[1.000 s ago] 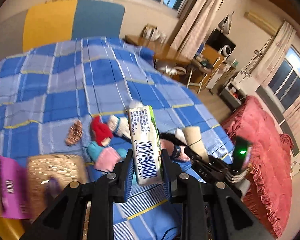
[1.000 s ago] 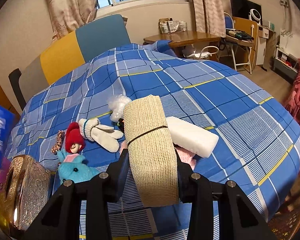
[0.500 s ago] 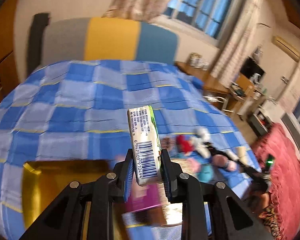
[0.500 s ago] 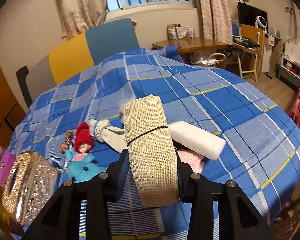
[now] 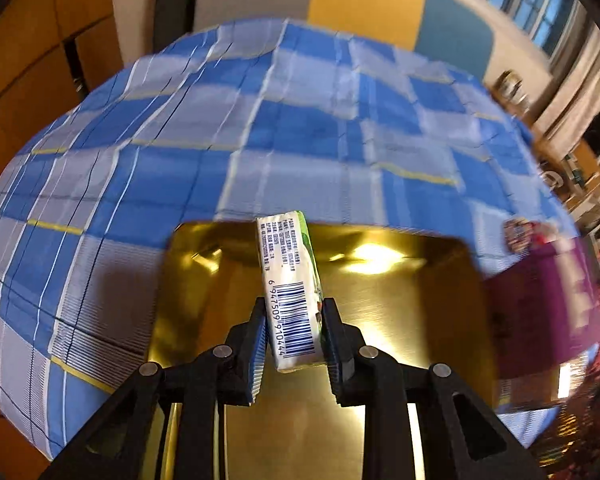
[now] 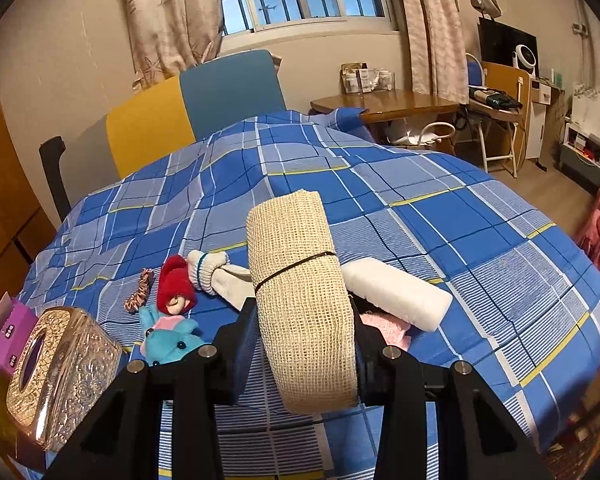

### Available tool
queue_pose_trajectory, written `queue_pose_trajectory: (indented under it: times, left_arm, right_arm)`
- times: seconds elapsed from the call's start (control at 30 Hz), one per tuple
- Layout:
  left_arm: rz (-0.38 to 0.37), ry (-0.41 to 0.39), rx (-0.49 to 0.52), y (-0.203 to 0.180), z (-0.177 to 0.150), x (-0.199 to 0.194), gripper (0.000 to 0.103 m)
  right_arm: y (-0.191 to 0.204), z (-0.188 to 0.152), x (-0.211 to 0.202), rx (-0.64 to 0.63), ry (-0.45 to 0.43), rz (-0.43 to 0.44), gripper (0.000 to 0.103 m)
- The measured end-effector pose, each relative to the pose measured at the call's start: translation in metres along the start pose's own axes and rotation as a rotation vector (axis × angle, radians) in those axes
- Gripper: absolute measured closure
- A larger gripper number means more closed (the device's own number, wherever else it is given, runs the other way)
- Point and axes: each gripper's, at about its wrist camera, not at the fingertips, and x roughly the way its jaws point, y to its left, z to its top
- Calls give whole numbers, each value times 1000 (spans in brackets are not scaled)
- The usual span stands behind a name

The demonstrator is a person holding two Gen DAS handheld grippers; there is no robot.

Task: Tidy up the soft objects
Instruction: 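Carry the tissue pack into the gold tray and open the left gripper while the right holds the roll, then lower the beige mesh roll into the gold tray and open the right gripper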

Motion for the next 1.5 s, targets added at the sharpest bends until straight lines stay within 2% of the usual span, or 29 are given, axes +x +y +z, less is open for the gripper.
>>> queue_pose_trajectory:
  times: [0.07, 0.23, 0.37, 0.47, 0.7, 0.83, 1.0, 1.17, 1.33, 1.5]
  left_arm:
    - [18, 32, -13, 12, -2, 17, 78]
    - [71, 54, 5, 30, 1, 42, 77]
    - [125, 61, 13, 36, 3, 44, 67]
    - [150, 21, -1, 40, 3, 32, 64]
    - [134, -94, -83, 51, -10, -1, 64]
    - [114, -119, -105, 51, -24, -12, 64]
    - [101, -156, -105, 44, -50, -25, 64]
    - [12, -166, -106, 25, -78, -28, 64]
    - [-73, -158, -125, 9, -99, -28, 64]
    - [-82, -173, -131, 8, -114, -32, 64]
  right_arm:
    - [-2, 0, 0, 6, -1, -7, 63]
    - [-4, 1, 1, 18, -2, -17, 63]
    - [-5, 1, 2, 16, 0, -25, 63]
    - [-3, 1, 3, 7, 2, -31, 63]
    - [6, 0, -6, -42, -38, -43, 62]
    - [15, -2, -10, -66, -37, -50, 62]
    - [30, 1, -25, -18, -31, -1, 63]
    - [78, 16, -53, -43, -51, 59, 62]
    - [158, 25, -84, -130, -79, 190, 62]
    - [243, 17, -101, -219, -52, 337, 62]
